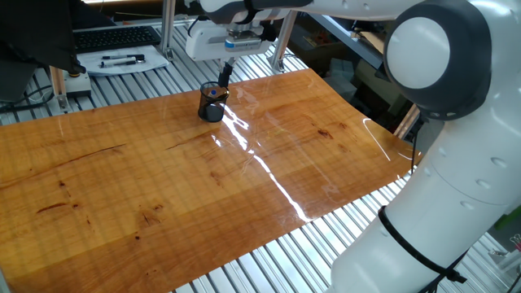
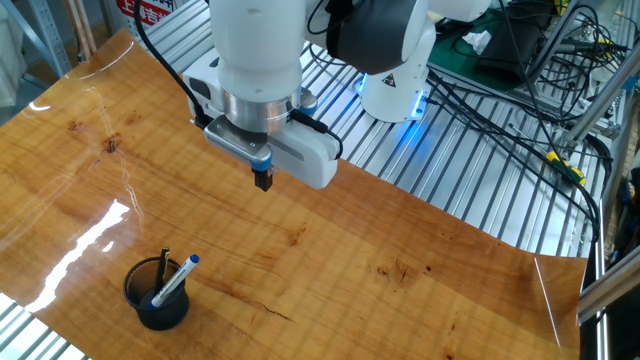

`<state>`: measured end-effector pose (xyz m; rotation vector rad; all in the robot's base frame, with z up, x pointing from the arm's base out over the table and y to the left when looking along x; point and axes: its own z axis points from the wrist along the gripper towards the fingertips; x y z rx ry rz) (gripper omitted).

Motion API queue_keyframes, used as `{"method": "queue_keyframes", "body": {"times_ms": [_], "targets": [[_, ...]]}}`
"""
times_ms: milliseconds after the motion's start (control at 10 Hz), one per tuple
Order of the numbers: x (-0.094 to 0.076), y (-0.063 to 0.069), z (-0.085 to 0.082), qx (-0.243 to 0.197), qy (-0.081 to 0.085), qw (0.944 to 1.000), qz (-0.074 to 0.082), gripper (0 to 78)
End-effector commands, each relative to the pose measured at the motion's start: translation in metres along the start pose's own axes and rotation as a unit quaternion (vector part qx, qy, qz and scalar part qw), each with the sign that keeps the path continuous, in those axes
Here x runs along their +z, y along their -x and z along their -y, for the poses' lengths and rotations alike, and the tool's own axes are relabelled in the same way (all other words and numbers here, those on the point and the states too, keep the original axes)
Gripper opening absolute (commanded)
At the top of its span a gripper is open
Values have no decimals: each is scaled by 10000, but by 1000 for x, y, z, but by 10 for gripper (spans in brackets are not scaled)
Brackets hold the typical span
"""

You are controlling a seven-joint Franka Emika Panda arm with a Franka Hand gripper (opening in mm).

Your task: Put the pen into the pen holder

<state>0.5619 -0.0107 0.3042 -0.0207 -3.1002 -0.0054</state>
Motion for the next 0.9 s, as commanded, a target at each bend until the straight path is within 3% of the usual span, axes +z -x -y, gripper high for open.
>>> {"method": "queue_keyframes", "body": {"times_ms": [100,900], "targets": [[-3,2,1,29,-26,10000,42,11],[-3,2,1,-3,-85,10000,38,11]]}}
